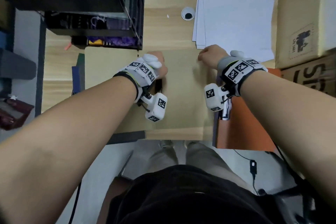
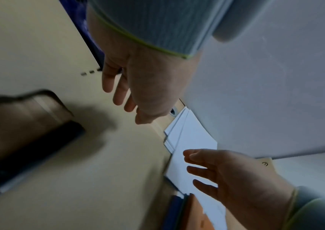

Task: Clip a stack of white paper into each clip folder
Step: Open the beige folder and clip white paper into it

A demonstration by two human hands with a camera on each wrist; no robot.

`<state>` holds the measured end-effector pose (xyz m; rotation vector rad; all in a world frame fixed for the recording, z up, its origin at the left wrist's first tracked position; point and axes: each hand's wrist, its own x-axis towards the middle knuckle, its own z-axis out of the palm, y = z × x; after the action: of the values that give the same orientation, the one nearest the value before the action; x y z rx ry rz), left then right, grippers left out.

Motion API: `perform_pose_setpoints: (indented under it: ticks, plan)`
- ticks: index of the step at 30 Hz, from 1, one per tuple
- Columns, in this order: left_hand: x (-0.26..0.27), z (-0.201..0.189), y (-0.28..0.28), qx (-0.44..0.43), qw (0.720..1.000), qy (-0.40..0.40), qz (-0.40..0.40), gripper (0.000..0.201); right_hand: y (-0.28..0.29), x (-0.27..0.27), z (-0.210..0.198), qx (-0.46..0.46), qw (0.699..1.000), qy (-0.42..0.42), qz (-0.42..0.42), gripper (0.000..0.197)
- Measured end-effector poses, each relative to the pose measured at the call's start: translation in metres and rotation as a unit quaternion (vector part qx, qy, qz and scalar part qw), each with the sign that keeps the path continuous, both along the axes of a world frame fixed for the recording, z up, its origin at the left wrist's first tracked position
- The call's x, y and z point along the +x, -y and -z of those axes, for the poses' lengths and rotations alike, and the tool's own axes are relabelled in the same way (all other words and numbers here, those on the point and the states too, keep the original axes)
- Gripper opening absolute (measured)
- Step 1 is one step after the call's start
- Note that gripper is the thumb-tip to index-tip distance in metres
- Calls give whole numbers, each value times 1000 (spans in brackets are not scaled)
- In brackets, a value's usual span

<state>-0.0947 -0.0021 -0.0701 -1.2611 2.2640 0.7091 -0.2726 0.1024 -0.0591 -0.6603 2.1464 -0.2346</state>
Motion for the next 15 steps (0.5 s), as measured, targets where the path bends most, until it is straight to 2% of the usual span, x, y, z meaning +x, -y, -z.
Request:
perform_pose_setpoints:
  ticks: [3,7,9,12,15]
  plan:
    - [-51,-1,-2,51,998,-29,17,14,-2,-36,2,16,999,-39,2,38]
    - [-102,17,-12,135,989,-53,-36,40,-5,-69,18,53,996,-62,-32,44]
    - [-116,26,-19,163,982,-71,-64,46,-5,-74,24,63,995,-59,-53,39]
    - [-142,38,-32,169,981,-62,-78,55,-8,-84,34,92,992,-51,-74,15]
    - [-156,47,-38,171,978,-53,-106,64,-8,-86,41,89,991,-63,-79,21]
